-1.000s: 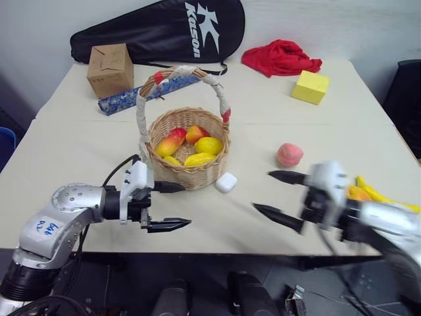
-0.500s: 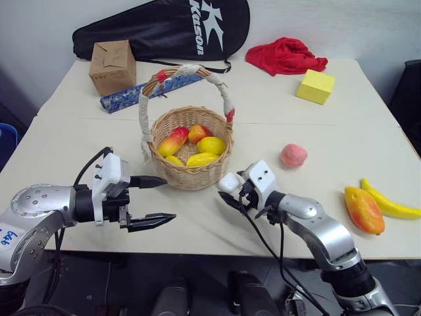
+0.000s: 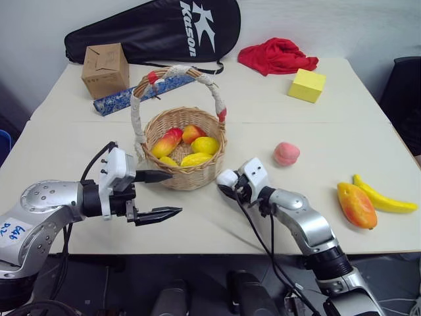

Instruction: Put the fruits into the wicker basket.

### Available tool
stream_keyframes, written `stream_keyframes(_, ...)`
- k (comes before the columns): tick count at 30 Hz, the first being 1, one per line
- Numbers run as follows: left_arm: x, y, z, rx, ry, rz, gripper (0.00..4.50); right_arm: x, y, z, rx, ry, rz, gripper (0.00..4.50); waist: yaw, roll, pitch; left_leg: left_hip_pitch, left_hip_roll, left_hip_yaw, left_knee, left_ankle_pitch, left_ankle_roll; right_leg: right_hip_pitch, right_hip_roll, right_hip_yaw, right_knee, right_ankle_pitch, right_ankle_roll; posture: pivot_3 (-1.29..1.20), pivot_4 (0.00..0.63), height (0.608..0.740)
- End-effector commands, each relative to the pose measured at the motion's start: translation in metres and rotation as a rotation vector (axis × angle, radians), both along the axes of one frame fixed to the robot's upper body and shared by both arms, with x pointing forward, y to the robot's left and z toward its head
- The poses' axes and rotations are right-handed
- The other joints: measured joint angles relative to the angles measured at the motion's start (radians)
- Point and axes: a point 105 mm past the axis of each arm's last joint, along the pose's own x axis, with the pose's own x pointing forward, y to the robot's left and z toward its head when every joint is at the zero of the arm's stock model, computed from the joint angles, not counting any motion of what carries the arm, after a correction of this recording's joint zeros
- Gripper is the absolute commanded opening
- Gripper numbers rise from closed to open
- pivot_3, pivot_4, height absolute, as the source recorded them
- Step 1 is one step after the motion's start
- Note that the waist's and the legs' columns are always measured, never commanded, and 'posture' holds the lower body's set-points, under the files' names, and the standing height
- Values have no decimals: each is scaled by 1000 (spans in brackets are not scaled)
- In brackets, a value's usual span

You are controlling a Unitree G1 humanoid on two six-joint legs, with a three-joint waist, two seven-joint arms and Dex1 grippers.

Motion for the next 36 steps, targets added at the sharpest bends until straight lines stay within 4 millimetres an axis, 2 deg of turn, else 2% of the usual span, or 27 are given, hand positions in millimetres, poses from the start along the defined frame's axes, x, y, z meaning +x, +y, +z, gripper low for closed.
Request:
stream_keyframes(1, 3, -6, 5, -37, -27, -18, 4500, -10, -9, 31, 156, -23, 29, 2789, 1, 0, 0, 0, 0, 0, 0, 0, 0, 0, 0, 0, 0, 0, 0, 0, 150, 740)
stream_keyframes(3, 2, -12, 5, -63, -24, -39, 4500, -12, -30, 50, 196, -56, -17, 2789, 2, 0, 0, -1, 0, 0, 0, 0, 0, 0, 0, 0, 0, 0, 0, 0, 150, 740)
stream_keyframes(6, -2, -26, 5, -95, -20, -81, 4500, -6, -91, 89, 200, -168, -233, 2789, 6, 0, 0, -2, -1, 0, 1, 0, 1, 0, -2, 0, -1, 0, 1, 0, 150, 740)
stream_keyframes(8, -5, -39, 3, -120, -22, -118, 4500, -5, -179, 126, 179, -243, -524, 2789, 13, 1, 1, -2, -2, 0, 1, 0, 1, 1, -3, 0, -2, 1, 1, 0, 150, 740)
stream_keyframes(9, -7, -43, 3, -128, -23, -128, 4500, -10, -205, 137, 173, -264, -606, 2789, 20, 3, 2, -2, -2, 0, 1, 0, 2, 1, -4, 0, -3, 1, 2, 0, 150, 740)
stream_keyframes(11, -8, -49, 2, -152, -22, -141, 4500, -24, -268, 144, 67, -264, -814, 2789, 30, 3, 2, -2, -3, 0, 0, 0, 3, 2, -4, 0, -6, 2, 3, 0, 150, 740)
stream_keyframes(13, -7, -53, 0, -162, -20, -145, 4500, -38, -312, 143, -13, -246, -962, 2789, 30, 3, 2, -2, -2, 0, -2, -1, 3, 2, -2, -1, -7, 1, 2, 0, 150, 740)
stream_keyframes(15, -6, -55, -2, -158, -25, -149, 4500, -49, -342, 136, -72, -228, -1075, 2789, 26, 2, 1, -1, 0, 1, -1, -1, 2, 3, 2, 0, -8, 1, 2, 0, 150, 740)
stream_keyframes(18, -5, -57, 1, -161, -33, -157, 4500, -60, -364, 124, -111, -200, -1165, 2789, 11, 3, 2, 1, 1, 7, 0, -1, 2, 3, 5, 6, -6, 2, 3, 0, 150, 740)
stream_keyframes(19, -4, -57, 2, -160, -39, -158, 4500, -65, -370, 114, -124, -172, -1199, 2789, 4, 5, 1, 2, 1, 8, 0, 0, 3, 3, 5, 7, -5, 2, 4, 0, 150, 740)
stream_keyframes(22, -3, -57, 5, -152, -52, -158, 4500, -80, -377, 81, -186, -90, -1251, 2789, 1, 5, 1, 3, 0, 8, 0, 1, 4, 4, 6, 10, -4, 3, 5, 0, 150, 740)
stream_keyframes(25, -4, -56, 7, -146, -57, -152, 4500, -100, -384, 59, -211, -38, -1336, 2789, 2, 6, 1, 3, 0, 8, 0, 1, 3, 5, 8, 10, -4, 3, 6, 0, 150, 740)
stream_keyframes(30, -7, -55, 7, -144, -58, -135, 4500, -123, -394, 38, -253, 25, -1412, 2789, 3, 6, 1, 2, -1, 8, 1, 1, 4, 4, 7, 11, -5, 4, 7, 0, 150, 740)
stream_keyframes(36, -7, -55, 10, -143, -60, -122, 4500, -137, -407, 23, -205, 74, -1485, 2789, 3, 6, 1, 2, -1, 8, 1, 1, 4, 5, 7, 11, -6, 4, 8, 0, 150, 740)
